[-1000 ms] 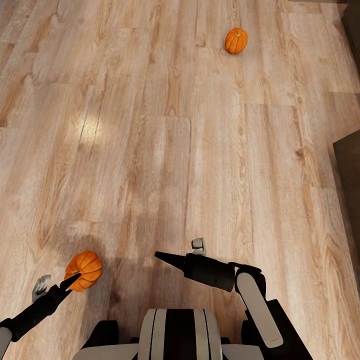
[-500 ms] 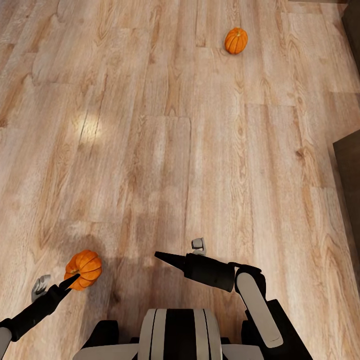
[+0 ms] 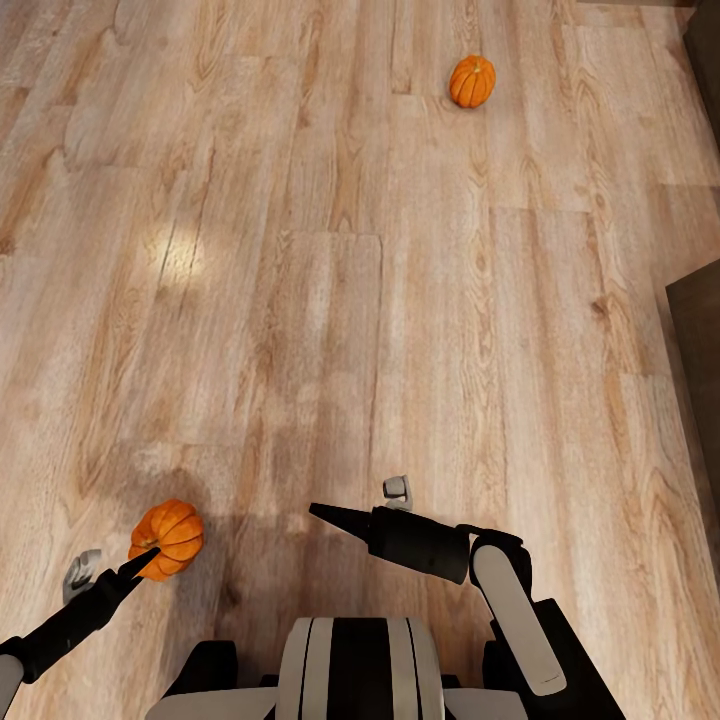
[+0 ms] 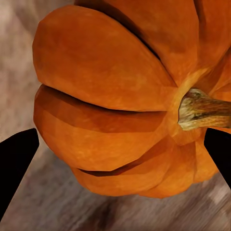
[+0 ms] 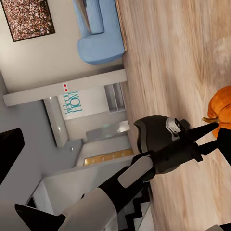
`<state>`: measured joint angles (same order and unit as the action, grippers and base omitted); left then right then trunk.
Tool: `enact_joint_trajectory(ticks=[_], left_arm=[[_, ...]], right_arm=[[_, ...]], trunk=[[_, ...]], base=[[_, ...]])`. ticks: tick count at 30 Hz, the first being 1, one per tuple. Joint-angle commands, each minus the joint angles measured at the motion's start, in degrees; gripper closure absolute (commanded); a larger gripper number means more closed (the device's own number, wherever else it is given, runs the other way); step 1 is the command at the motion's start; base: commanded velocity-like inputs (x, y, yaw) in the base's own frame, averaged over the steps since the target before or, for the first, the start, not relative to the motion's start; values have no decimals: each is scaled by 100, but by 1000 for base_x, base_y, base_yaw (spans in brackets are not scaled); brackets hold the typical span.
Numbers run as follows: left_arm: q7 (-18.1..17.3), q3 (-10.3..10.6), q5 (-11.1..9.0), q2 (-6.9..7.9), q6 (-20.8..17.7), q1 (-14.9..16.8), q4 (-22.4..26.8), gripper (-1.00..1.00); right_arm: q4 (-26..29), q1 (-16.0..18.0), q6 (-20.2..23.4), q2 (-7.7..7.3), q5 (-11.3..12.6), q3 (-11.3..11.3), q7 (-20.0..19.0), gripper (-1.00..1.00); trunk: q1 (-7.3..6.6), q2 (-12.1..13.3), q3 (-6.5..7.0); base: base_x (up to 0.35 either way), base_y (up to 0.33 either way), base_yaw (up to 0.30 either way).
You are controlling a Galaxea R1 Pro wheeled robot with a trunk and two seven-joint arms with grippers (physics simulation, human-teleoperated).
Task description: Place each of the two pumpkins and all three candles from the living room inside a cabinet in the living room (use any cabinet), then make sure every cabinet is closed, and position the cauldron so it is next to a table in the living room.
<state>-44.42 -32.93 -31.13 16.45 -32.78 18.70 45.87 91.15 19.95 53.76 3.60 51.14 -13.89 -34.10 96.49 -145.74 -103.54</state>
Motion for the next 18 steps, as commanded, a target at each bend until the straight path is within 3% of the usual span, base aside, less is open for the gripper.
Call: enact_joint_trajectory(ticks=[1, 18], left_arm=[[5, -3, -8, -2, 8, 2, 1, 100], [11, 13, -5, 0, -22, 2, 1, 100]], right_arm=[[0, 0, -2, 0, 1, 0, 0, -100], [0, 0, -4, 3, -4, 0, 3, -100]], trunk=[[0, 0, 0], [-38, 20, 333]], base=[[0, 0, 0], [0, 0, 0]])
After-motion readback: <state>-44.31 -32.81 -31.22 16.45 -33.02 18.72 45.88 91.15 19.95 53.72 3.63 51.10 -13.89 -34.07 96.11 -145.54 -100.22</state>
